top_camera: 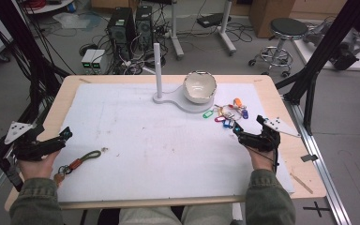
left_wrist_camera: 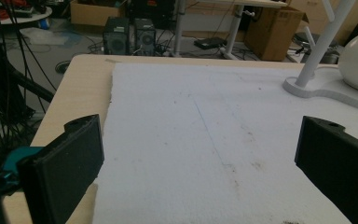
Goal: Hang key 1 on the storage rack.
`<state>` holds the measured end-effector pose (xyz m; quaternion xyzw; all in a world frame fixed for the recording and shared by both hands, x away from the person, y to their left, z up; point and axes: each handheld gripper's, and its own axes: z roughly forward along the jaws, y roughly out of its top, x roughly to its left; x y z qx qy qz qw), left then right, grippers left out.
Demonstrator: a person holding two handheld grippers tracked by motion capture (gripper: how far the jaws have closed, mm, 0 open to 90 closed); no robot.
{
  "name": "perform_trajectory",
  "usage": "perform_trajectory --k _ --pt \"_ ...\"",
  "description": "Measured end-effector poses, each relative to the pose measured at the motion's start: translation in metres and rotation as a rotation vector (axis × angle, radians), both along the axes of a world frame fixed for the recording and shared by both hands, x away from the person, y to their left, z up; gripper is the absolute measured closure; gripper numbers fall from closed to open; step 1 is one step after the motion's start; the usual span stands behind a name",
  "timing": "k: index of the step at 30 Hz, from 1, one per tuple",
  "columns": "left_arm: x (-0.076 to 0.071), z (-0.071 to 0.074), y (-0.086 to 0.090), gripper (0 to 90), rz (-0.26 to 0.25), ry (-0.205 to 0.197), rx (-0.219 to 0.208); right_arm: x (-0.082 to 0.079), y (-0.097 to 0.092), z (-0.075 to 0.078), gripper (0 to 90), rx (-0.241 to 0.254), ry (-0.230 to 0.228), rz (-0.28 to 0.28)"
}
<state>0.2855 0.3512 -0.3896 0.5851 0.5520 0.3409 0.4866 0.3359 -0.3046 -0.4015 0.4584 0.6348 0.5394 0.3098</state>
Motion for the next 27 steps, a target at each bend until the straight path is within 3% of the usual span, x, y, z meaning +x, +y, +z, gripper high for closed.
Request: perform_trajectory --k 27 --pt "-0.0001 -0.0010 0.0007 1.7 -0.025 0.027 -0.007 0.0008 0.0024 -0.0011 0.7 -0.015 0.013 0.018"
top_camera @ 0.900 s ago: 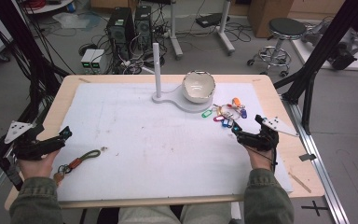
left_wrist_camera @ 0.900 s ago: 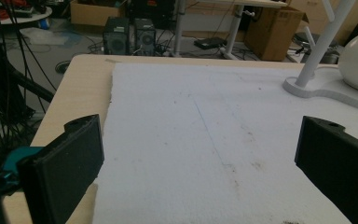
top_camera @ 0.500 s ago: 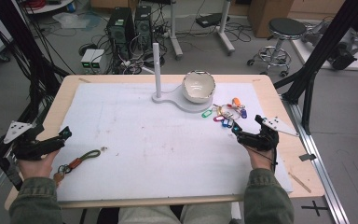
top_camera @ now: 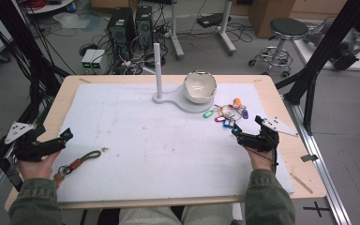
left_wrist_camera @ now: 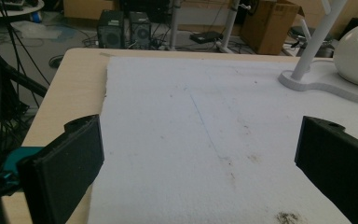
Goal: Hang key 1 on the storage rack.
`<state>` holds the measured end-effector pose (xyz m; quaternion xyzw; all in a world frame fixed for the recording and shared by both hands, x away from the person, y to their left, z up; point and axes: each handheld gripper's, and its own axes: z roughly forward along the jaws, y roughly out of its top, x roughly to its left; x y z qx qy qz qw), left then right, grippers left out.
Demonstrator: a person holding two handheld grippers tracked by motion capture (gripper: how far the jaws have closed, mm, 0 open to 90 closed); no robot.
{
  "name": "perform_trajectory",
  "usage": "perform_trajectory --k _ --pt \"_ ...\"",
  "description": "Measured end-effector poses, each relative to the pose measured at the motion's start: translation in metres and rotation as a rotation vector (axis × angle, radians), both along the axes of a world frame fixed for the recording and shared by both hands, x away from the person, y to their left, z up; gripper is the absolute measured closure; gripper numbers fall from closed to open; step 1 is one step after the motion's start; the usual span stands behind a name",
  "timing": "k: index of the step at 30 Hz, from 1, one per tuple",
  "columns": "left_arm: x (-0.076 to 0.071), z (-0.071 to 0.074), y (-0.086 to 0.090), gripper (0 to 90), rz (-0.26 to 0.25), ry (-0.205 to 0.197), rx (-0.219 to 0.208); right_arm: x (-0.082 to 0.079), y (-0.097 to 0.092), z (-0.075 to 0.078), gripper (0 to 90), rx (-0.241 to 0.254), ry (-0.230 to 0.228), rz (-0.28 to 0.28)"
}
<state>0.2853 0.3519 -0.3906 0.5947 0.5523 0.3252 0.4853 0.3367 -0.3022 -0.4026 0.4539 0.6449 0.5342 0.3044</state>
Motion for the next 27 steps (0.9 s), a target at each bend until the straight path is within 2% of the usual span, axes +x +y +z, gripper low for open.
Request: perform_trajectory --k 13,21,27 --pt "0.0001 -0.0034 -0.0025 1.7 -0.032 0.056 0.000 0.0014 -0.0007 -0.0006 0.8 0.003 0.001 0.008" --pt "0.0006 -0.0084 -0.0030 1.7 -0.038 0.121 0.000 0.0029 0.0008 -0.0022 0.7 -0.013 0.025 0.019" --pt "0.0005 -0.0097 -0.0044 1.7 -0.057 0.147 0.001 0.0030 0.0007 -0.0023 0.7 -0.014 0.027 0.021"
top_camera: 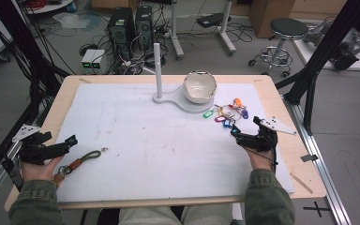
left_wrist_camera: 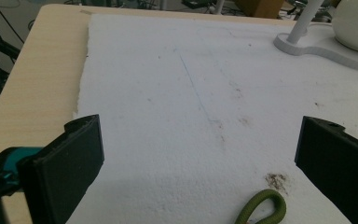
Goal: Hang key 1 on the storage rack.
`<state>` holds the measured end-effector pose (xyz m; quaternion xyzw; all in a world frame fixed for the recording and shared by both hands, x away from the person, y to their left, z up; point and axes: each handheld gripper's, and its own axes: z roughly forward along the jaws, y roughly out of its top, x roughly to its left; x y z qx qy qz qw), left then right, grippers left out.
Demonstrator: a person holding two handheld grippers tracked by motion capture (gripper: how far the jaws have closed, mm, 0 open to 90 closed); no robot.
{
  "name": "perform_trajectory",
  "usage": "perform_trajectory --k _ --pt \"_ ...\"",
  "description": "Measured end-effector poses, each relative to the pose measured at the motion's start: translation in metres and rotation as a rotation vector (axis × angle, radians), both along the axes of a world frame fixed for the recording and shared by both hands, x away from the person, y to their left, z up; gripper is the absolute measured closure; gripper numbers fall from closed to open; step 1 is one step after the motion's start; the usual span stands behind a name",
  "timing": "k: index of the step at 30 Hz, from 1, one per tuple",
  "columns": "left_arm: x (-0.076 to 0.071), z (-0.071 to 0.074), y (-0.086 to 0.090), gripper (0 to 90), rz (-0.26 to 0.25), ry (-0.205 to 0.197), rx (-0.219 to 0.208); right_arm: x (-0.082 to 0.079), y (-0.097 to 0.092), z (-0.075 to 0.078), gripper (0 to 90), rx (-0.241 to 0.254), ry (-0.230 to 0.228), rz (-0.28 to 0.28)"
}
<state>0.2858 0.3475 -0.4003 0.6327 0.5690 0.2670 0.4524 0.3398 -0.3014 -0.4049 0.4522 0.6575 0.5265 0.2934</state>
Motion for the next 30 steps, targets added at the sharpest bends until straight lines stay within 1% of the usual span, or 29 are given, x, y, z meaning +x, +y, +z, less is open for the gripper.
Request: perform_trajectory --k 3,6,10,11,12,19,22,23,24,25,28,30 --pt "0.000 0.000 -0.001 1.7 -0.007 0.010 0.004 0.000 0.000 0.000 0.7 0.000 -0.003 0.000" --pt "0.000 -0.001 -0.002 1.7 -0.021 0.029 0.009 0.000 0.000 0.000 0.8 0.002 0.001 0.004" --pt "0.000 -0.002 -0.002 1.7 -0.025 0.041 0.006 0.000 -0.001 0.000 0.7 0.004 0.002 0.003" --pt "0.000 -0.002 -0.002 1.7 -0.032 0.053 0.005 0.000 -0.001 0.000 0.7 0.004 0.002 0.003" --pt "0.000 -0.002 -0.002 1.7 -0.032 0.053 0.005 0.000 -0.001 0.000 0.7 0.004 0.001 0.004" --pt "-0.001 -0.005 -0.003 1.7 -0.055 0.089 0.006 0.000 -0.001 0.000 0.7 0.005 -0.001 0.004" --pt "-0.002 -0.006 -0.004 1.7 -0.082 0.123 0.015 0.000 -0.001 0.000 0.8 0.005 0.000 0.005" --pt "-0.002 -0.006 -0.004 1.7 -0.082 0.123 0.015 0.000 -0.001 0.000 0.8 0.005 0.000 0.005" --pt "-0.002 -0.007 -0.005 1.7 -0.092 0.138 0.019 0.000 -0.001 0.000 0.7 0.005 0.001 0.006" --pt "-0.002 -0.007 -0.005 1.7 -0.092 0.138 0.019 0.000 -0.001 0.000 0.7 0.006 0.004 0.007" --pt "-0.002 -0.009 -0.007 1.7 -0.108 0.155 0.028 -0.001 -0.001 0.000 0.7 0.000 0.003 0.011" --pt "-0.002 -0.011 -0.008 1.7 -0.116 0.173 0.035 -0.001 -0.001 -0.001 0.7 -0.004 0.005 0.012"
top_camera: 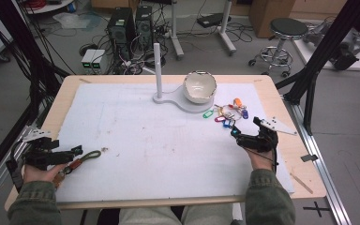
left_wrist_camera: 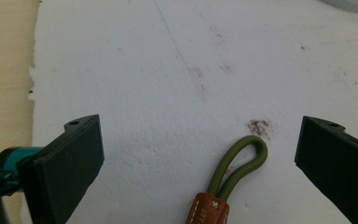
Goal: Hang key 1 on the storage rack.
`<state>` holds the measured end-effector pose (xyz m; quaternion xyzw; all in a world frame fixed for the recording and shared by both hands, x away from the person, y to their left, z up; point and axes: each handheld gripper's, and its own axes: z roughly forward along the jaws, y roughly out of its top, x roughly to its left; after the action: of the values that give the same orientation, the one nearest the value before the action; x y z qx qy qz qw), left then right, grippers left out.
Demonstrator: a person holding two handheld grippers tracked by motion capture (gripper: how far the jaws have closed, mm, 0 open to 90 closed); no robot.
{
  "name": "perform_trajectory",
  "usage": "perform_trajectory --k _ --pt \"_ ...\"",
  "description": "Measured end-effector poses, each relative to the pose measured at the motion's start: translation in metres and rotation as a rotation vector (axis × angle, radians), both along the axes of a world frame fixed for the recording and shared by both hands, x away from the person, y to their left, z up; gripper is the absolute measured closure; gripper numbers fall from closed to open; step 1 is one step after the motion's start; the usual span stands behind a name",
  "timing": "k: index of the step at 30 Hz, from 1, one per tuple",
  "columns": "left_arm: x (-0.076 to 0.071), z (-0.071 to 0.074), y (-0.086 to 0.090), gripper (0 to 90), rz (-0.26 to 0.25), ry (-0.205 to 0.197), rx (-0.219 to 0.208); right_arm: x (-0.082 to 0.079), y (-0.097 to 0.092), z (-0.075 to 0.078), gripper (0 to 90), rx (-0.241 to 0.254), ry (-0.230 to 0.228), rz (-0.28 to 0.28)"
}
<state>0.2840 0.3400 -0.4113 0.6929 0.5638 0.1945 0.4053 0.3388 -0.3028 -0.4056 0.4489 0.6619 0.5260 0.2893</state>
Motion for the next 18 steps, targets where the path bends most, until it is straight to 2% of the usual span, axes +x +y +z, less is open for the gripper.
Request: perform_trajectory --k 8,12,18 --pt "0.000 -0.004 -0.006 1.7 -0.043 0.071 0.030 -0.001 -0.001 0.000 0.8 0.004 0.006 -0.005" --pt "0.001 -0.004 -0.009 1.7 -0.086 0.126 0.044 -0.001 -0.002 -0.001 0.8 -0.002 0.007 -0.001" --pt "0.000 -0.005 -0.011 3.0 -0.112 0.162 0.063 0.000 -0.003 -0.001 0.8 -0.001 0.007 -0.006"
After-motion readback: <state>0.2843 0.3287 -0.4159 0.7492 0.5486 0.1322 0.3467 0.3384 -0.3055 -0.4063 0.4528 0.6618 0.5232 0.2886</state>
